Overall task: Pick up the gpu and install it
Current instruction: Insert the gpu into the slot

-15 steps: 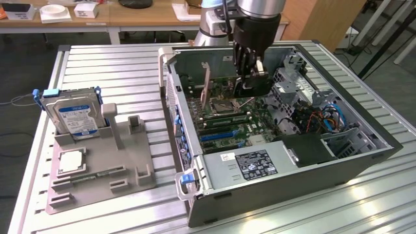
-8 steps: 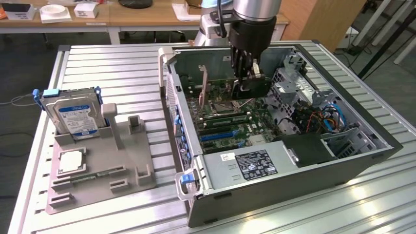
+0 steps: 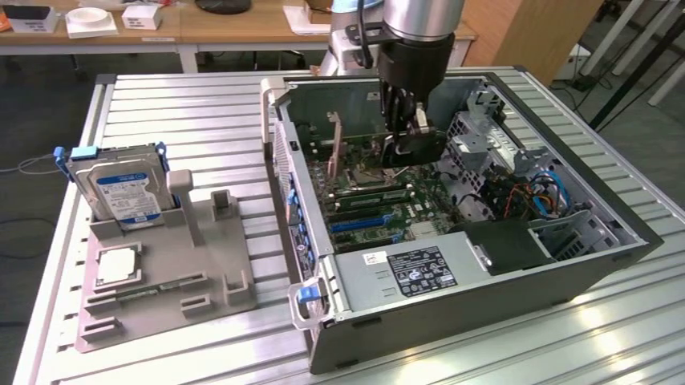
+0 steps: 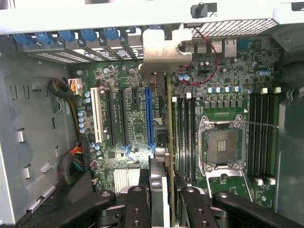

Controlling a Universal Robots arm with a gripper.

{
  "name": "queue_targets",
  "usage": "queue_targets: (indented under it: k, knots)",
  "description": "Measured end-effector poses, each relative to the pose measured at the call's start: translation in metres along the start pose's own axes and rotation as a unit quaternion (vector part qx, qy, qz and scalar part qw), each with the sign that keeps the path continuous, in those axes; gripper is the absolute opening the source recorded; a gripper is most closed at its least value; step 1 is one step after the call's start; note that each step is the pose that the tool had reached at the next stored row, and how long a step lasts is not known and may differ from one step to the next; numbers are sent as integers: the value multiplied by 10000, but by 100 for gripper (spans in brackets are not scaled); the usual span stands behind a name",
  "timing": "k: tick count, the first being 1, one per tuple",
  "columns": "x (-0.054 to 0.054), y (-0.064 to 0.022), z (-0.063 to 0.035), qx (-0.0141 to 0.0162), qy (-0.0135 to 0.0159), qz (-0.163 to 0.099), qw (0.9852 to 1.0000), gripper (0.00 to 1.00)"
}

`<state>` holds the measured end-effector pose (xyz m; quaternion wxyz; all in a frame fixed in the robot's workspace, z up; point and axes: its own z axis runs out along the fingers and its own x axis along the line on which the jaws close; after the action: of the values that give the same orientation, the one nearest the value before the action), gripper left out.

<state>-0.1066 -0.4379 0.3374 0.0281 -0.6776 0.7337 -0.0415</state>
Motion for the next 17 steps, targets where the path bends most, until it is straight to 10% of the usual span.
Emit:
queue_targets:
  k: [17]
  knots:
    - [2, 33, 232, 25, -1, 1, 10000, 29]
